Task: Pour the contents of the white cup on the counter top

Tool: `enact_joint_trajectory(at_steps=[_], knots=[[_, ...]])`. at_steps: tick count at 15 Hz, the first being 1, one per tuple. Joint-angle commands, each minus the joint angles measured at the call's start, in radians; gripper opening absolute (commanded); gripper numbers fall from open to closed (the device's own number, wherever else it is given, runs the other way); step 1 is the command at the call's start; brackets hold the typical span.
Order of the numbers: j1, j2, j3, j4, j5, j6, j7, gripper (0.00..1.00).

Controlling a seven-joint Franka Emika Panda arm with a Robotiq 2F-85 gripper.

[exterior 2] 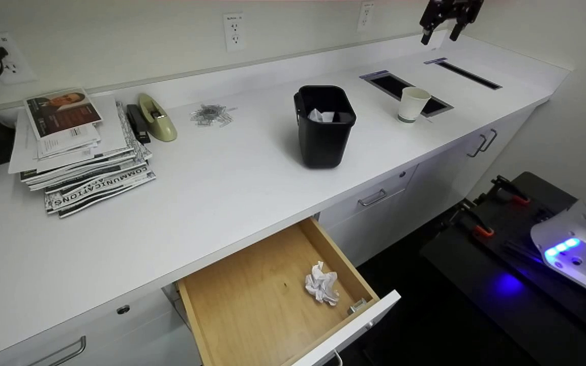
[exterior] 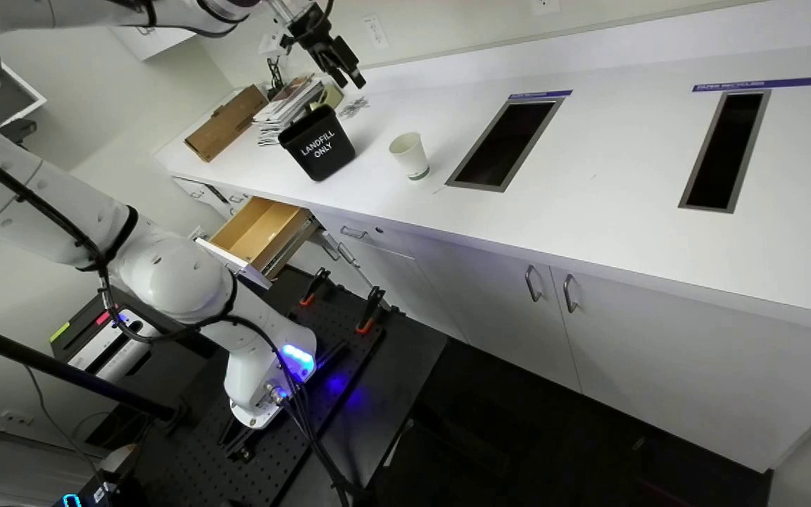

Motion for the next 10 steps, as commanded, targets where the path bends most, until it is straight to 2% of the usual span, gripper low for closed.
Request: enact_joint_trajectory(at_steps=[1,6,10], knots=[[-0.028,0.037,-0.036,-0.028,0.011,0.046,0.022,1.0],[-0.038,0.091,-0.077,-0.058,0.036,0.069,-0.004,1.0],[-0.043,0.135,-0.098,-0.092,0.037,0.134,-0.002,1.0]])
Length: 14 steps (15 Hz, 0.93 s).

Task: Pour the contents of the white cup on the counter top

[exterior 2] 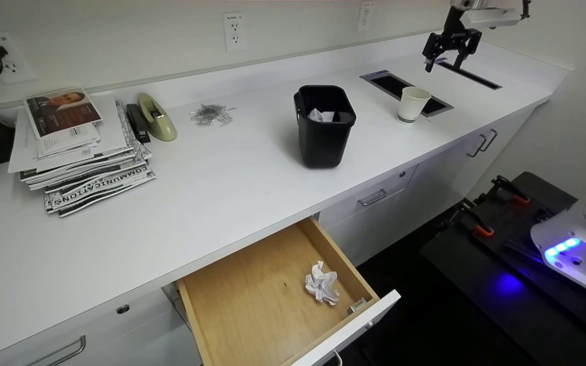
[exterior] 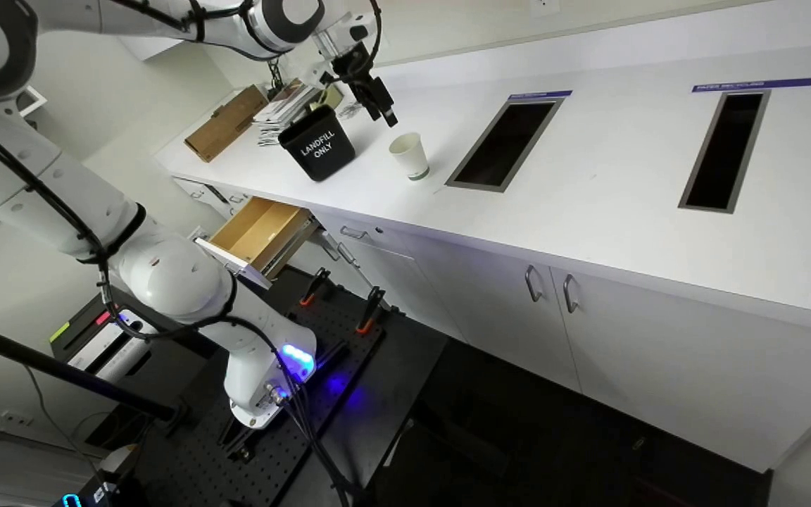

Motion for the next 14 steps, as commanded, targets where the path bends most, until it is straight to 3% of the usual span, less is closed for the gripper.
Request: enact_joint_trajectory(at_steps=[1,8,14], knots=[[-0.01,0.03,-0.016,-0.039,0.021,0.086,-0.008,1.0],[-0.017,0.107,-0.042,-0.058,0.034,0.211,-0.007,1.0],[-0.016,0.155,-0.05,-0.055,0.042,0.231,-0.001,1.0]])
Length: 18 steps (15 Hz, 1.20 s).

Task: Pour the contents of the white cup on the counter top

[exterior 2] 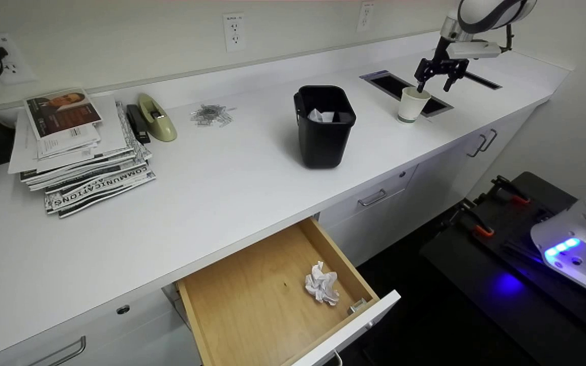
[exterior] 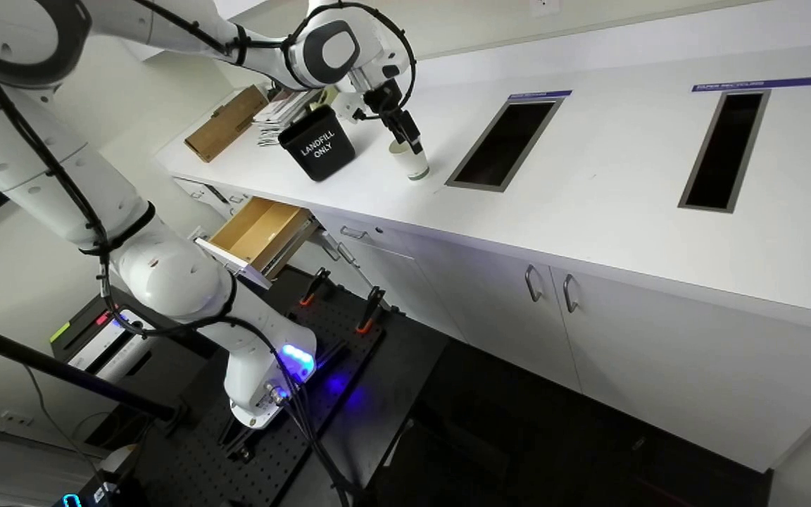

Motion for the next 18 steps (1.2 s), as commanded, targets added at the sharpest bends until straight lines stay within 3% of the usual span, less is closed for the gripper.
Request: enact_joint_trajectory(at_steps=[1,2,4,12,18], knots=[[0.001,0.016,-0.01,-0.007,0.013,0.024,0.003,1.0],[0.001,0.02,-0.012,-0.006,0.013,0.023,0.005,0.75],[0.003,0.026,-0.014,-0.004,0.012,0.021,0.006,0.66],[0.01,0.028,-0.013,0.004,0.0,0.016,0.017,0.03],[0.028,0.02,-0.006,0.021,-0.015,0.003,0.028,0.01]])
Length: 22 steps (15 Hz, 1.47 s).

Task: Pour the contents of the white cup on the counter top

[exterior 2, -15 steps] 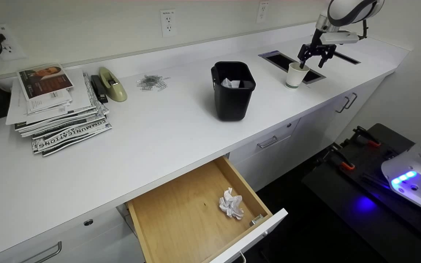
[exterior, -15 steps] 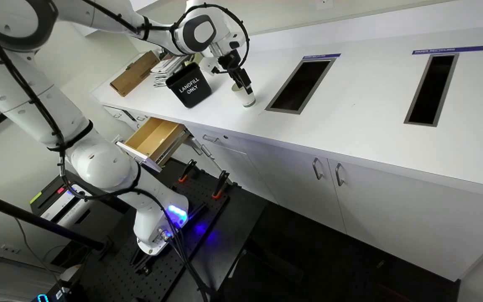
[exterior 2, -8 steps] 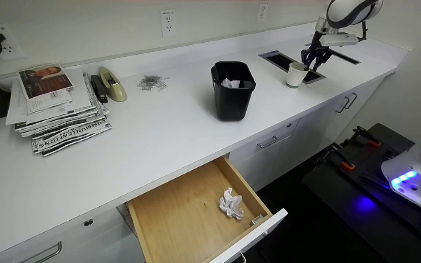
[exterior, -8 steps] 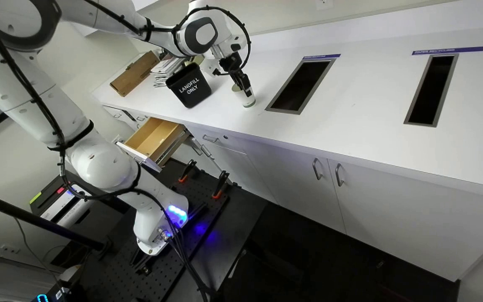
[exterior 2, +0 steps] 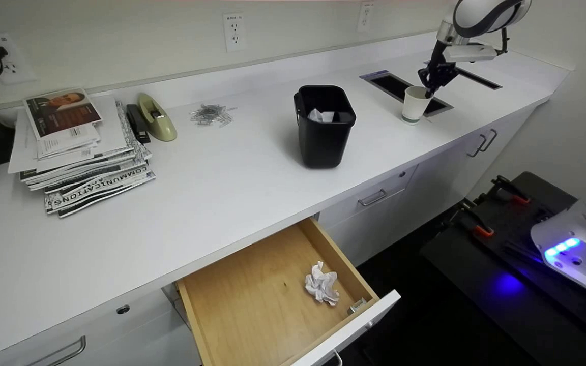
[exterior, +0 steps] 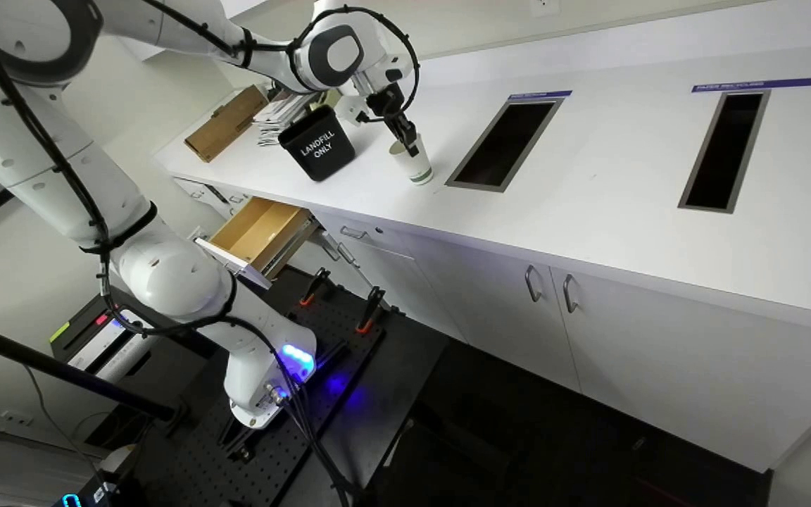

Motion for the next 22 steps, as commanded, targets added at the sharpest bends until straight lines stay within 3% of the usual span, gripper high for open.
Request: enact_joint_trajectory(at_steps=[1,6,11,15,18,22], knots=[[0.02,-0.028,0.003,0.004,-0.016,-0.01,0.035,0.01],[0.027,-0.196,0.004,-0.029,-0.099,-0.062,0.078,0.01],[-0.055,-0.299,0.001,0.001,-0.28,-0.231,0.152,0.01],[-0.145,-0.303,-0.018,0.023,-0.413,-0.319,0.203,0.01],[-0.206,-0.263,-0.044,0.03,-0.528,-0.301,0.293,0.01],[-0.236,-0.204,-0.079,0.056,-0.714,-0.313,0.439,0.01]])
